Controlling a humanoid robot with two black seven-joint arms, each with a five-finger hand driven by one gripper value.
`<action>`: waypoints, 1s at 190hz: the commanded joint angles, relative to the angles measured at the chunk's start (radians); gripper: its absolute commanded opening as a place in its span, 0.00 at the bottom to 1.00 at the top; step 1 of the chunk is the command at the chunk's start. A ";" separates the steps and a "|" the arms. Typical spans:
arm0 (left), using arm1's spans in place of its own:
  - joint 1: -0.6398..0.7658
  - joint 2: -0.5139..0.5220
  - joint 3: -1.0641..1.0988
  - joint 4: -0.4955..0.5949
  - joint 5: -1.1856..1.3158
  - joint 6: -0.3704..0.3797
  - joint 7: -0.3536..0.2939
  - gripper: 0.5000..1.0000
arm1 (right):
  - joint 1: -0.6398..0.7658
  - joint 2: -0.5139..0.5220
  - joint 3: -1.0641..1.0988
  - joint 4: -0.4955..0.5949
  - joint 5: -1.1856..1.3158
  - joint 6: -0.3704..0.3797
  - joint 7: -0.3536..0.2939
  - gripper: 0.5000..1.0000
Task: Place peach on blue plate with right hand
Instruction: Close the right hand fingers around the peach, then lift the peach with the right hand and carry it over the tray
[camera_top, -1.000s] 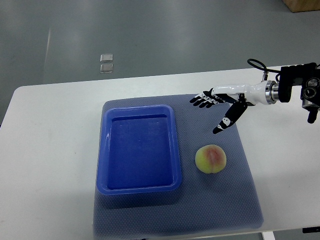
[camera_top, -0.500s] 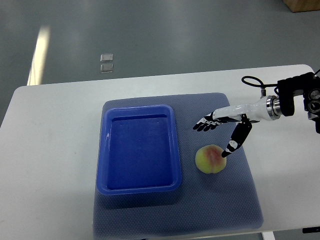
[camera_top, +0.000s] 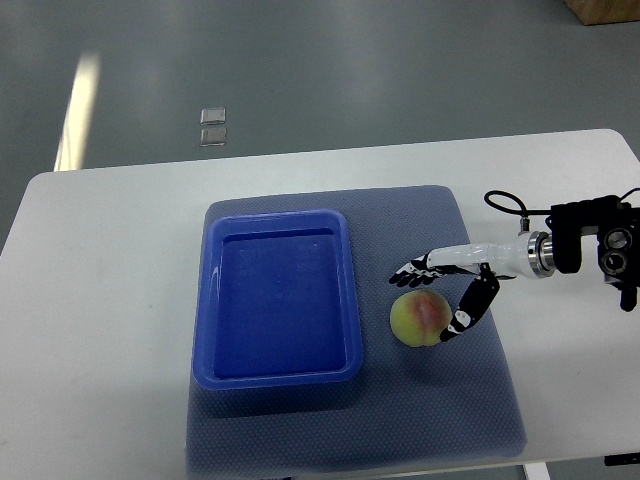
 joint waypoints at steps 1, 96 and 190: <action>0.000 0.000 0.000 0.000 0.000 0.000 0.000 1.00 | -0.019 0.014 0.000 -0.003 -0.019 -0.047 0.016 0.86; 0.000 0.000 0.000 0.002 0.000 0.000 0.000 1.00 | -0.072 0.014 0.003 0.000 -0.023 -0.055 0.022 0.57; 0.000 0.000 0.000 0.002 0.000 0.000 0.000 1.00 | 0.058 -0.087 0.143 0.064 0.149 0.076 0.031 0.00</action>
